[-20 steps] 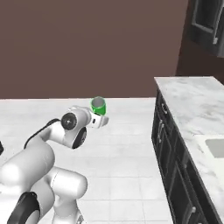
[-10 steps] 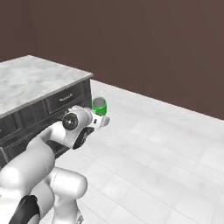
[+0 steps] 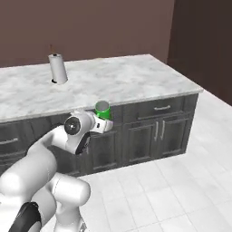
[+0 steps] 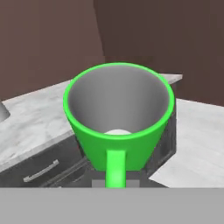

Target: Move the mug from next to the sink to the open cabinet. Then, move the bowl with the lime to the fridge to clear the area for faucet cleaning.

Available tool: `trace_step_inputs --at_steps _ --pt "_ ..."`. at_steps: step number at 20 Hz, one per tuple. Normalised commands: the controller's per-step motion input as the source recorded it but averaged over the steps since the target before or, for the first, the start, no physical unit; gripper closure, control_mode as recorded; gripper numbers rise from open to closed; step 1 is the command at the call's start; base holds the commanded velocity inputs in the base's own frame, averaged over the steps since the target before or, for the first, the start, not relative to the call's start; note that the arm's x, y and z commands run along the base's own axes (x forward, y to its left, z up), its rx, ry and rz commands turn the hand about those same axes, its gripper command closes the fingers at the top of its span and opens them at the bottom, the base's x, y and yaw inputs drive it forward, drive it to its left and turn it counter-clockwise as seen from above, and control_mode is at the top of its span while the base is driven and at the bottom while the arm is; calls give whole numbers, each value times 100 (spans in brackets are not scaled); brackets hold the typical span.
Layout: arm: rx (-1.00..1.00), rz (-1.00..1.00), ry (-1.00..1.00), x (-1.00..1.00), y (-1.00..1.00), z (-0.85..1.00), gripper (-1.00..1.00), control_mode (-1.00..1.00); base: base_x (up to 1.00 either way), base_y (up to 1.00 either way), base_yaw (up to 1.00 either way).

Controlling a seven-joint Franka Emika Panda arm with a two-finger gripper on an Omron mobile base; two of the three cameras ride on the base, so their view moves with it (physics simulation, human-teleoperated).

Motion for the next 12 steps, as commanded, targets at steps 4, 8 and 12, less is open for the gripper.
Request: trace_step_inputs --at_steps 4,8,12 --pt "0 0 0 0 0 0 100 100 -8 0 98" --pt "0 0 0 0 0 0 100 100 -8 0 98" --pt "0 0 0 0 0 0 100 100 -7 0 98"
